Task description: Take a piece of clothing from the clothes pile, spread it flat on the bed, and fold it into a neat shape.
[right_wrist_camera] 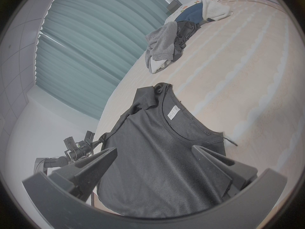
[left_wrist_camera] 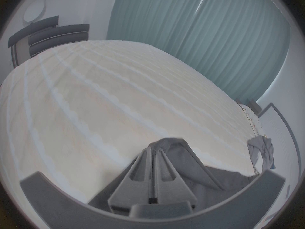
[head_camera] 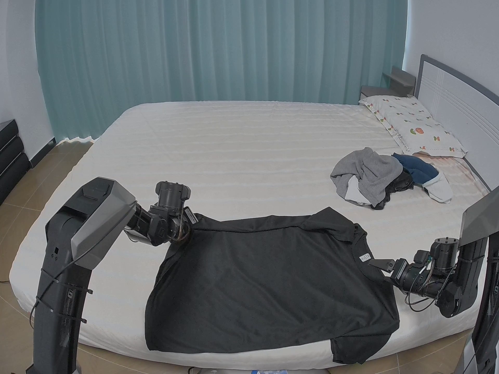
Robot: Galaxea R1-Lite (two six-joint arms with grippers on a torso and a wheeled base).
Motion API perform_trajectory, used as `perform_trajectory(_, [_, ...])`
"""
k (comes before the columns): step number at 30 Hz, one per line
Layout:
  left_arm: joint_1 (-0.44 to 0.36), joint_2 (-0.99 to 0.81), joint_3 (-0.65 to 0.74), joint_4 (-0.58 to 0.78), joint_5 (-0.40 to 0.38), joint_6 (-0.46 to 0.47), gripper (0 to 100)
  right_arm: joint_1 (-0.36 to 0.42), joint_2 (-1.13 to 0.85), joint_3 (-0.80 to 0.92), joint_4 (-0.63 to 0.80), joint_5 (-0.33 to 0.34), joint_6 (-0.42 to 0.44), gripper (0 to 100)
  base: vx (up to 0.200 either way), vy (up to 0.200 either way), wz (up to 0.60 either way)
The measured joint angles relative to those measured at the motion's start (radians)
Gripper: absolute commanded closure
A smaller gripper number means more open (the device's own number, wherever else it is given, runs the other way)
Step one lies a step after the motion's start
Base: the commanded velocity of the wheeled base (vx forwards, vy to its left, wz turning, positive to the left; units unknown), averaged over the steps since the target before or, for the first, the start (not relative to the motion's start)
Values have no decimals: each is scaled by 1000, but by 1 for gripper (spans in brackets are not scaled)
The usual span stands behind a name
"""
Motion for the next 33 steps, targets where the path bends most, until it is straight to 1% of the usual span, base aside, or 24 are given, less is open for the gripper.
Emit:
perform_trajectory(12, [93, 28, -80, -5, -9, 5, 100, 0, 3, -2, 0, 0, 1, 0, 0, 0, 0])
perform_trajectory(21, [109, 72, -115, -15, -14, -3, 100, 0, 8, -6, 0, 0, 1, 0, 0, 0, 0])
perform_trajectory(22, [109, 76, -117, -20, -15, -4, 0, 0, 9, -6, 0, 0, 1, 0, 0, 0, 0])
perform_trajectory(30, [115, 84, -119, -30, -13, -10, 0, 0, 10, -4, 0, 0, 1, 0, 0, 0, 0])
perform_trajectory(33, [126, 76, -104, -29, -12, -41, 0, 0, 10, -5, 0, 0, 1, 0, 0, 0, 0])
